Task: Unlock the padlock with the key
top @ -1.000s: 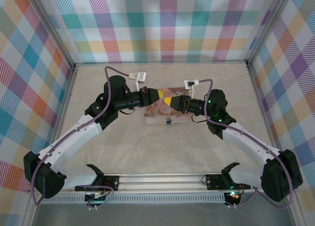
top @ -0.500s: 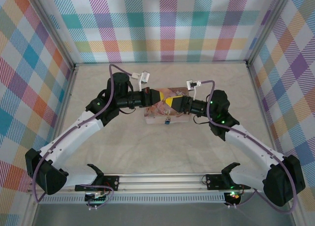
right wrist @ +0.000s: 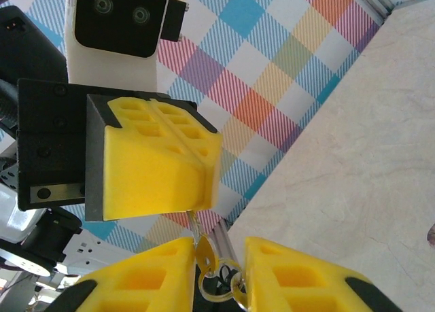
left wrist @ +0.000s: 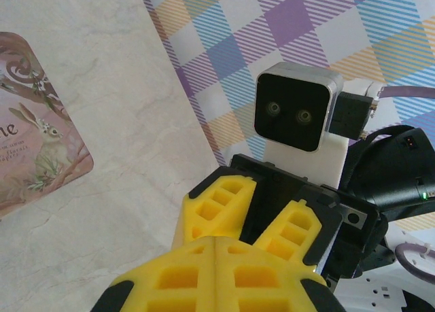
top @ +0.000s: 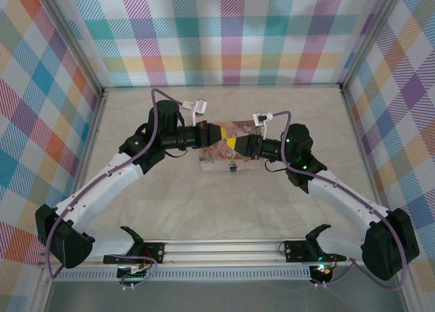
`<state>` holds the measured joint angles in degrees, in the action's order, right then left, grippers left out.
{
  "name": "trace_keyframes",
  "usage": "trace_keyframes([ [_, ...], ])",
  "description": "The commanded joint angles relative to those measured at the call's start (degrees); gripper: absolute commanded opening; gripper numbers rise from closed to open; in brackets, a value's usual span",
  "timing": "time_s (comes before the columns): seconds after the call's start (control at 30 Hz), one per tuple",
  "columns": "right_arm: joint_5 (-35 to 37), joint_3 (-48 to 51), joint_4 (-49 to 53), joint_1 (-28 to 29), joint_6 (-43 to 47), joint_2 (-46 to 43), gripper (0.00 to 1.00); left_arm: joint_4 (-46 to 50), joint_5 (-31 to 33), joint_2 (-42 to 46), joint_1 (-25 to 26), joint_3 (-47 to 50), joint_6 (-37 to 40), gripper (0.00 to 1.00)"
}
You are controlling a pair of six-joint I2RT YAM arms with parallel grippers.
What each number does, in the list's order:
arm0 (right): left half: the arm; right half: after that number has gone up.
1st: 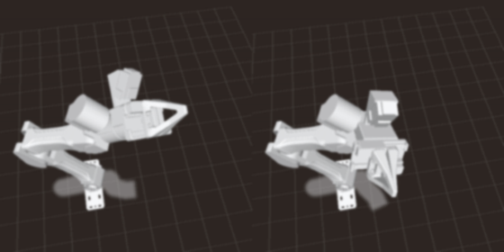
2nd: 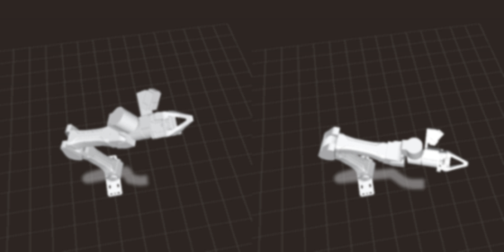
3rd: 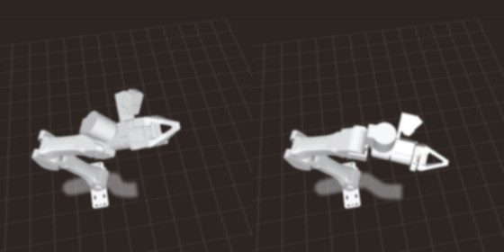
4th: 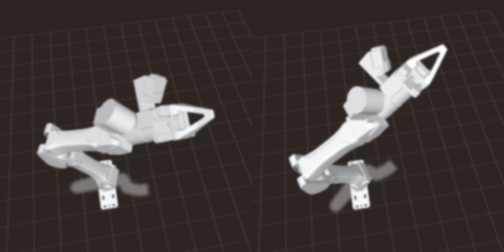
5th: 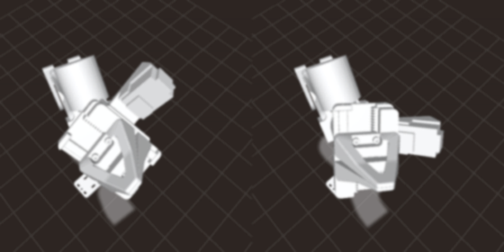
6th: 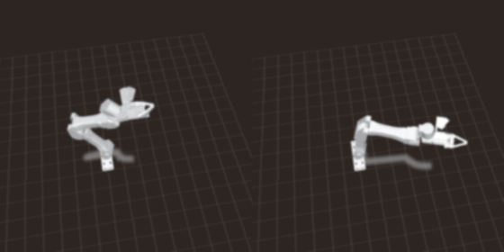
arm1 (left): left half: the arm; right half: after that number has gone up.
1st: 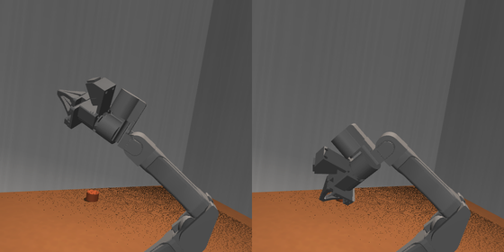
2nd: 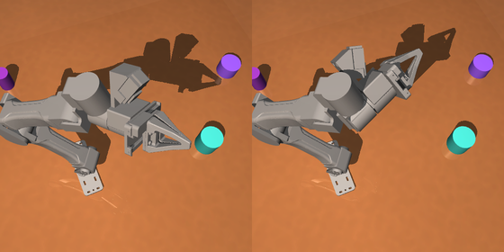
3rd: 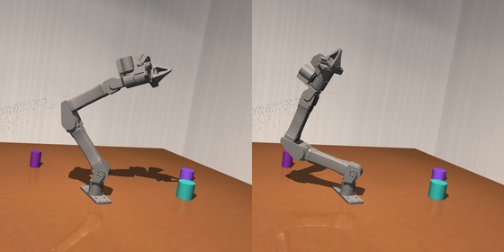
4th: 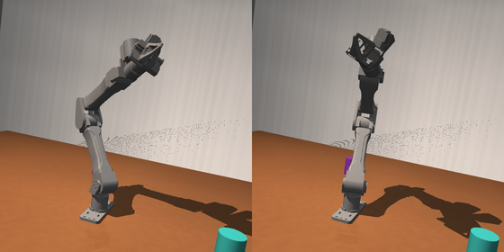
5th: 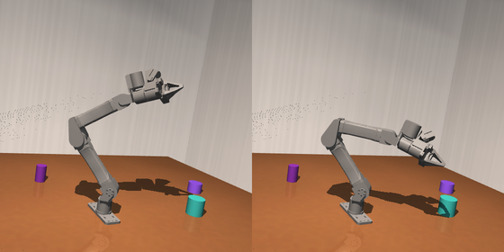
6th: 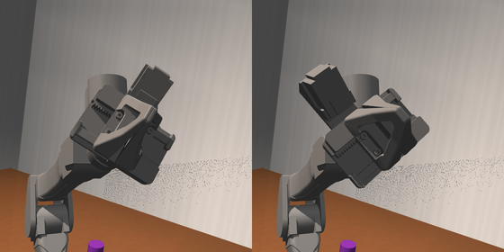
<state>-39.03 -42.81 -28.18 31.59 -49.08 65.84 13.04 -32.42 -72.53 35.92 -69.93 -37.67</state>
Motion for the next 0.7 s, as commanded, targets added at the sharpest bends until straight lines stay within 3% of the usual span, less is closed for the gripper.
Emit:
trace_keyframes([
  [0.0,-1.1,-1.8,-1.7,0.4,0.5,0.2,0.16,-0.7,-0.4,0.2,0.6,-1.4,1.0,0.00],
  [0.2,-1.4,-1.1,-2.5,0.4,0.7,0.1,0.00,-0.7,-0.5,0.6,0.6,-1.4,1.0,0.00],
  [0.67,-3.2,-0.5,-4.0,0.4,0.1,0.3,0.00,-1.7,-0.6,0.1,0.6,-1.7,0.9,0.00],
])
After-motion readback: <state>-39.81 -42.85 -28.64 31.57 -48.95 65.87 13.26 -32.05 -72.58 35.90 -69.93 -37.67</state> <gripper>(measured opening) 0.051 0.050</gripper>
